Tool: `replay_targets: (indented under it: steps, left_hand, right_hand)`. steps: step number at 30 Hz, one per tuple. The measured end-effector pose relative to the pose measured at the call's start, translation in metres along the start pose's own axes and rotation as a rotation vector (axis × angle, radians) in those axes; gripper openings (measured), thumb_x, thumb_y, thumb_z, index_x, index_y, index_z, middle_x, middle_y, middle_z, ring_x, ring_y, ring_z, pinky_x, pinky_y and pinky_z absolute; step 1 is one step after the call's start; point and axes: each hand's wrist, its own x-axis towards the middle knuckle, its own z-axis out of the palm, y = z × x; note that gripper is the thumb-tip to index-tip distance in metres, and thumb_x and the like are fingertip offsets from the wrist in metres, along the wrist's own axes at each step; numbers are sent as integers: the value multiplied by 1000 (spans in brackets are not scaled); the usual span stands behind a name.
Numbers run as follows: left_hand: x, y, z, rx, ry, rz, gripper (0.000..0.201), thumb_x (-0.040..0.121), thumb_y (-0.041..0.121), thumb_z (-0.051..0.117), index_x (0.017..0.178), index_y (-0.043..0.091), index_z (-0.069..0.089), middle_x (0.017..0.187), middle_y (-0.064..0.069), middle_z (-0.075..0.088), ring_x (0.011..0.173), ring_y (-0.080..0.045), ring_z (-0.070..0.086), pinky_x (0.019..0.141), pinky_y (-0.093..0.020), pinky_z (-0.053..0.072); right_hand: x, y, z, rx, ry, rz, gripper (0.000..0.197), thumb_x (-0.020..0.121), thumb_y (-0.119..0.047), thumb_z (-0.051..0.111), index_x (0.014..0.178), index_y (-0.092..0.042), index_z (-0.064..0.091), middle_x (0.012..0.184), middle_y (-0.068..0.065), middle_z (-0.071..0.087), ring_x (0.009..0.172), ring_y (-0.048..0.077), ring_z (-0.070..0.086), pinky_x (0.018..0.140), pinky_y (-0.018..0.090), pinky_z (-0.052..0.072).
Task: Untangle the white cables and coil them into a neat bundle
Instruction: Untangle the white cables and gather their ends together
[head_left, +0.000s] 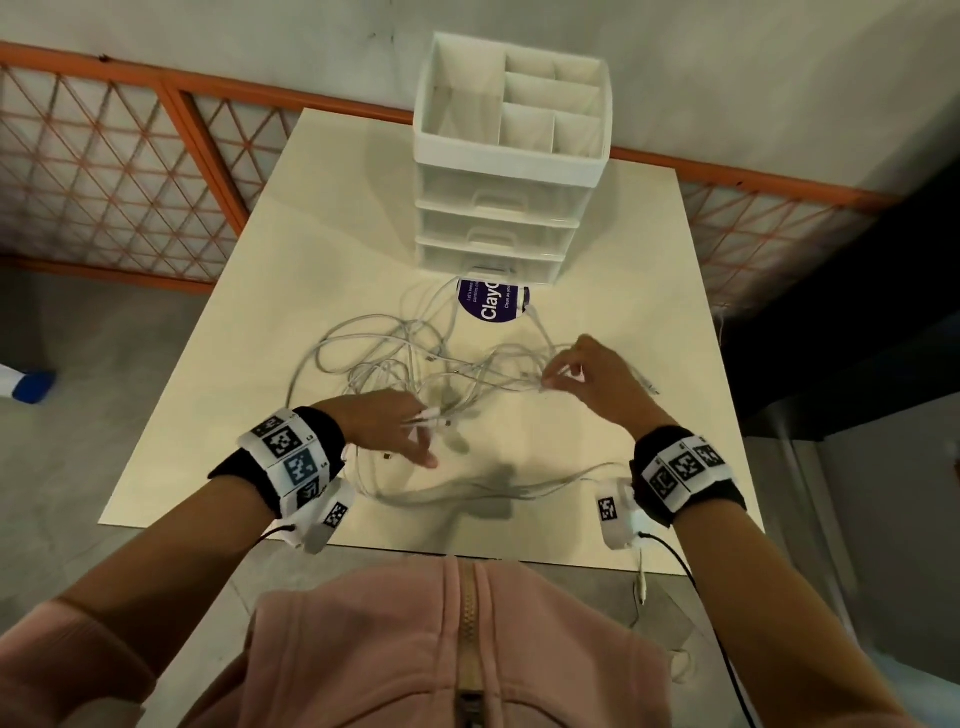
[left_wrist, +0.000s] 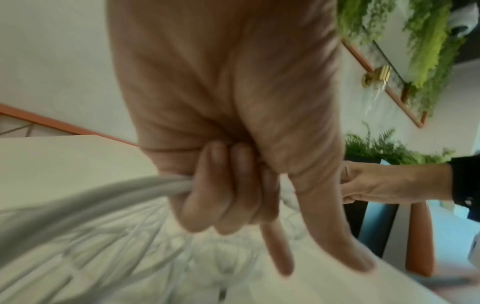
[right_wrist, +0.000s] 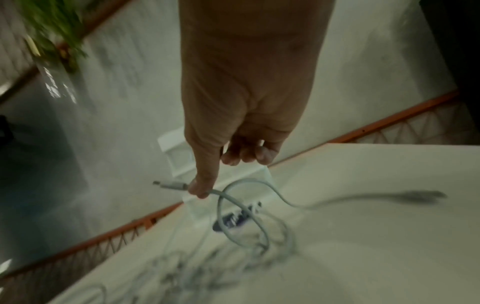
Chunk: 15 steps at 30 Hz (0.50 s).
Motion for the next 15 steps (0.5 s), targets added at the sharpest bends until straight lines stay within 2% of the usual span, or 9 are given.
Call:
replay_targets:
  steps: [2, 3, 4, 5, 6, 8, 10, 13, 15]
  left_hand:
    - [-3, 11, -12, -137, 184, 60, 27, 79, 40, 71, 89, 16, 65, 67, 9, 50, 62, -6, 47, 57, -22, 32]
    - [-4, 18, -19, -217, 271, 94, 27, 79, 41, 70, 86, 16, 63, 62, 8, 44, 57, -8, 42, 56, -22, 30]
    - [-5, 24, -23, -318, 343, 130, 28, 81, 40, 69, 86, 14, 61, 60, 7, 39, 55, -9, 38, 54, -22, 30]
    - [-5, 30, -28, -428, 404, 162, 28, 82, 39, 67, 88, 13, 60, 60, 5, 36, 56, -10, 36, 54, -22, 31]
    - [-5, 35, -32, -526, 456, 189, 27, 85, 38, 65, 91, 12, 59, 61, 3, 35, 57, -11, 36, 54, -21, 33]
    - [-4, 43, -37, -648, 527, 221, 25, 89, 38, 59, 95, 14, 58, 65, 1, 35, 59, -11, 36, 54, -21, 36]
    - [-3, 48, -38, -690, 581, 246, 22, 92, 39, 54, 94, 17, 57, 65, 4, 36, 58, -9, 35, 55, -22, 36]
    - [-1, 52, -36, -735, 679, 327, 17, 98, 30, 45, 83, 25, 51, 50, 17, 43, 47, -1, 35, 50, -20, 33]
    - [0, 51, -35, -671, 776, 340, 20, 100, 26, 40, 81, 26, 46, 50, 20, 48, 46, -1, 38, 49, -17, 34]
  right_hand:
    - [11, -22, -13, 97, 42, -43, 8, 83, -17, 70, 87, -10, 69, 79, -9, 50, 74, -1, 53, 69, 9, 39]
    - [16, -35, -18, 171, 18, -37, 8, 86, -17, 67, 88, -9, 67, 81, -6, 58, 77, 5, 57, 72, 12, 41]
    - [19, -47, -22, 249, -18, -36, 8, 88, -16, 65, 89, -8, 65, 80, -4, 63, 79, 12, 61, 75, 19, 44]
    - [22, -58, -24, 306, -40, -49, 7, 88, -15, 65, 88, -8, 63, 78, -4, 67, 78, 13, 63, 76, 25, 47]
    - [24, -70, -25, 347, -51, -74, 6, 88, -14, 65, 88, -9, 63, 76, -4, 68, 75, 10, 64, 75, 25, 49]
    - [28, -89, -22, 449, -75, -114, 4, 88, -11, 64, 85, -10, 61, 74, -1, 65, 67, 4, 64, 72, 19, 51]
    - [32, -104, -15, 532, -90, -122, 8, 89, -9, 63, 83, -13, 58, 74, 2, 62, 64, 7, 62, 69, 20, 53]
    - [35, -118, -4, 529, -105, -102, 9, 91, -12, 60, 89, -5, 54, 70, 2, 61, 57, 8, 59, 60, 25, 52]
    - [36, -122, 0, 530, -124, -117, 10, 92, -13, 58, 92, -7, 51, 68, 3, 61, 53, 7, 57, 56, 23, 49]
